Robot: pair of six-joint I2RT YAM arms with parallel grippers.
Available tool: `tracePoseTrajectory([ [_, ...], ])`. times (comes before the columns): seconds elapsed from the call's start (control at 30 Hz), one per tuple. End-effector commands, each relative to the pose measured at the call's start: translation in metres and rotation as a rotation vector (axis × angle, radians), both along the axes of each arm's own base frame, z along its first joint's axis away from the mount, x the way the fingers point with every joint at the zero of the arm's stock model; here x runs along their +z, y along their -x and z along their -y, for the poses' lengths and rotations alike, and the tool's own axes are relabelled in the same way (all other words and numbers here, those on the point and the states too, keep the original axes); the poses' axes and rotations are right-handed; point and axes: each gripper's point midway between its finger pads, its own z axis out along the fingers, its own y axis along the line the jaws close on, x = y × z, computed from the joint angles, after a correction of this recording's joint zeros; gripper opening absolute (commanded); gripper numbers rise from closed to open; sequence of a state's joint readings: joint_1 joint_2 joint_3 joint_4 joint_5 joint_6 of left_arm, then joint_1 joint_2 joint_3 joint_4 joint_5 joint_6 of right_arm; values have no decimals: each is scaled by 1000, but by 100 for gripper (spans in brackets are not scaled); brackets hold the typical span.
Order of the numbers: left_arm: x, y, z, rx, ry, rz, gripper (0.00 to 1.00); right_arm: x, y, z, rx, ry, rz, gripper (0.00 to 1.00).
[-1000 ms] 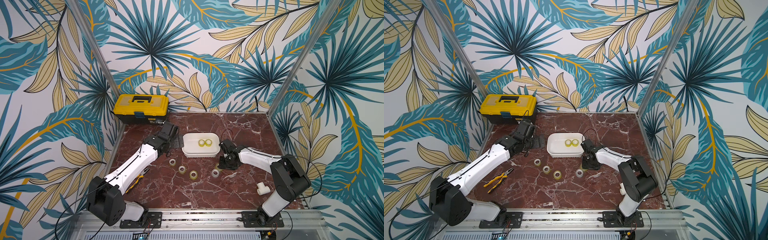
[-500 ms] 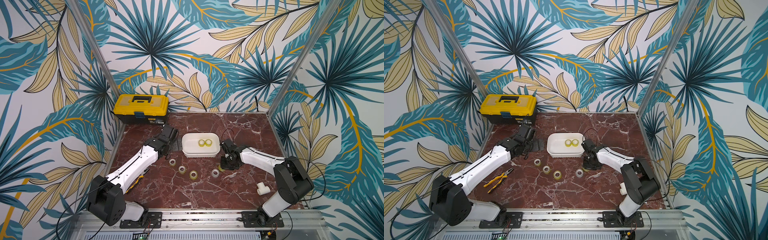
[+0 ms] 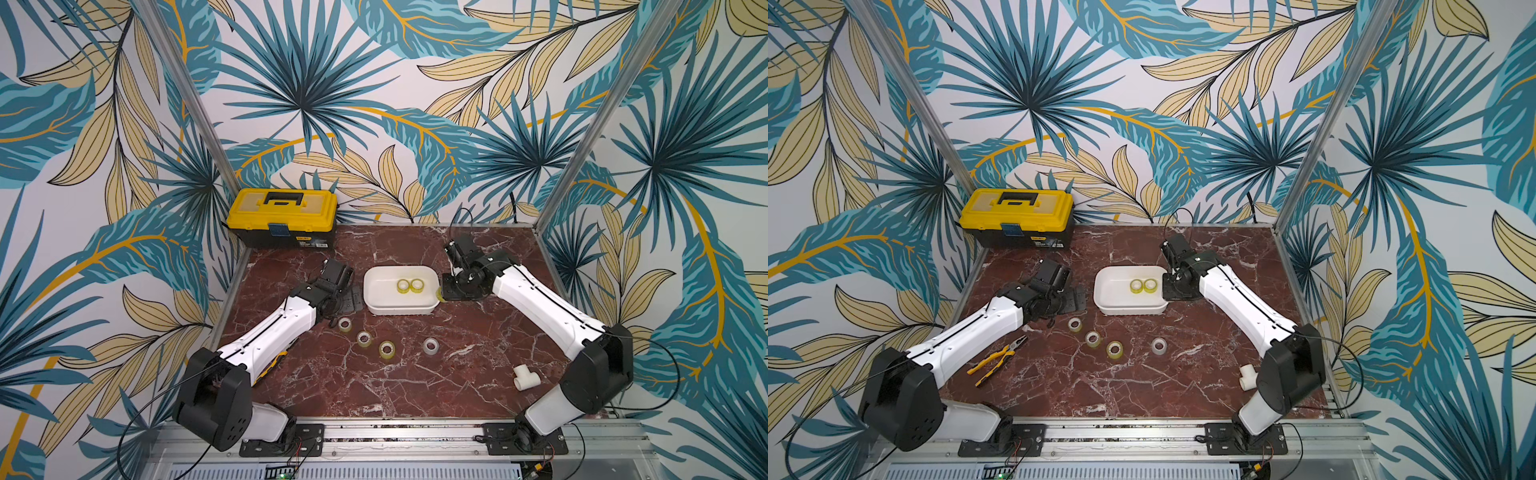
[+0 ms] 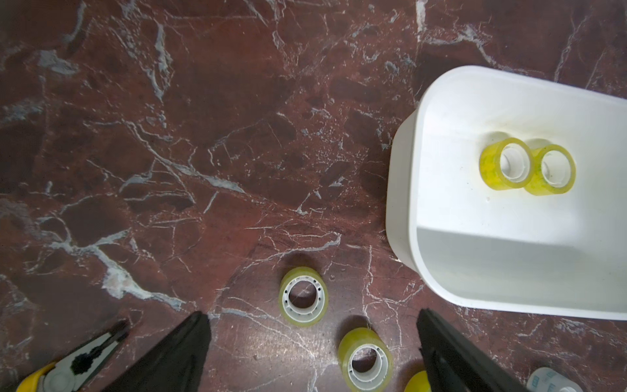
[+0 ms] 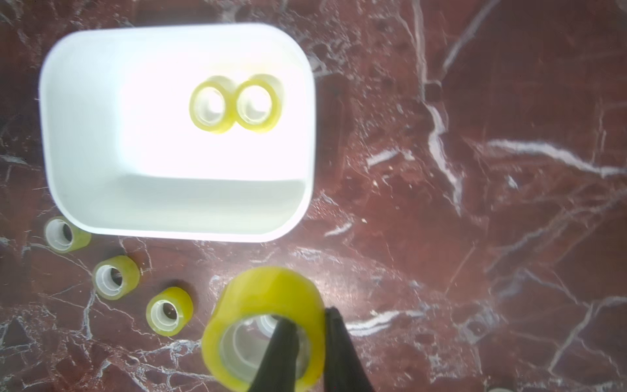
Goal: Put the transparent tape into the storage box
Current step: Pick up the tape at the center of the board, then place the tape in the storage box.
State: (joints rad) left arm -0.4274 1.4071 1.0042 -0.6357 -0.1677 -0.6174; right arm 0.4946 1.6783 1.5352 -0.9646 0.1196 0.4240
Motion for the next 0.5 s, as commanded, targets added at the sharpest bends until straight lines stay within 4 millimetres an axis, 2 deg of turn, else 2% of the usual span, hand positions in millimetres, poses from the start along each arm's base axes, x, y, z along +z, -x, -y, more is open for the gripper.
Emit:
tracePoseTrajectory([
  [0.0, -8, 3, -1, 23, 36, -5, 100, -23, -8, -11, 69, 79, -77, 0],
  [0.1, -10, 6, 0, 33, 57, -5, 100, -36, -25, -25, 102, 104, -100, 0],
  [0.23, -11, 7, 0, 37, 67, -7, 100, -59, -39, -31, 120, 153, -127, 0],
  [0.47, -10, 6, 1, 31, 62, -14, 100, -101, -43, -33, 153, 214, -202, 0],
])
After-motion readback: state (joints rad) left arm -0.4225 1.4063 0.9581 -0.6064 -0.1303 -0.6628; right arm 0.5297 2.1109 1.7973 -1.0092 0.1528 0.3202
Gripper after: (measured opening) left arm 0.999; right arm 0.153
